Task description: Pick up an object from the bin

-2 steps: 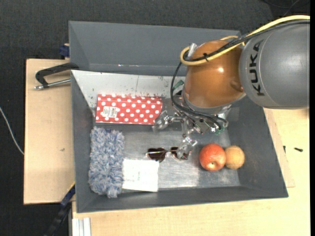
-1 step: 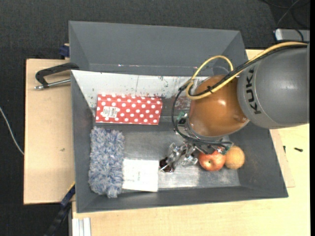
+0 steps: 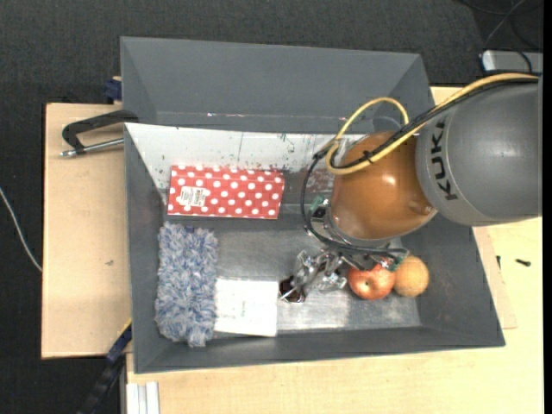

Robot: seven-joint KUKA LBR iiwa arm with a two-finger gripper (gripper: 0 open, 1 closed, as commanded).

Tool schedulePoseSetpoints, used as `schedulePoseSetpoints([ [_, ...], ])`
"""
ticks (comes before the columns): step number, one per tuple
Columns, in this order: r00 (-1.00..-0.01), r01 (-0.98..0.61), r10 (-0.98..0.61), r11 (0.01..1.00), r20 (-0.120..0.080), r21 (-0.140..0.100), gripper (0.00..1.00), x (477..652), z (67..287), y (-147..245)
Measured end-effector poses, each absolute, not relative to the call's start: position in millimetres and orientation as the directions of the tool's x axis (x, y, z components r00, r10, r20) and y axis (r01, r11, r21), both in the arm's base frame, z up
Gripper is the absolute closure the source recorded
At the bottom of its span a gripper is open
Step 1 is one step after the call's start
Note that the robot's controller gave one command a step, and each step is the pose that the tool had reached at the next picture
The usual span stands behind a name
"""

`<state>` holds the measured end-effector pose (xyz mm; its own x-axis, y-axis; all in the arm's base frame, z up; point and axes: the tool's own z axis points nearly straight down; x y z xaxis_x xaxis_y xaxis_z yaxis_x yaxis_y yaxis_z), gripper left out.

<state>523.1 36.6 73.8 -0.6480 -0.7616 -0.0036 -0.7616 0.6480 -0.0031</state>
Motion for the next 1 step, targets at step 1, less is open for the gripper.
schedulePoseSetpoints([
  [1,-0.43,-0.903,-0.903,0.43,-0.007,-0.009,1.0,527.7,215.6,29.5],
])
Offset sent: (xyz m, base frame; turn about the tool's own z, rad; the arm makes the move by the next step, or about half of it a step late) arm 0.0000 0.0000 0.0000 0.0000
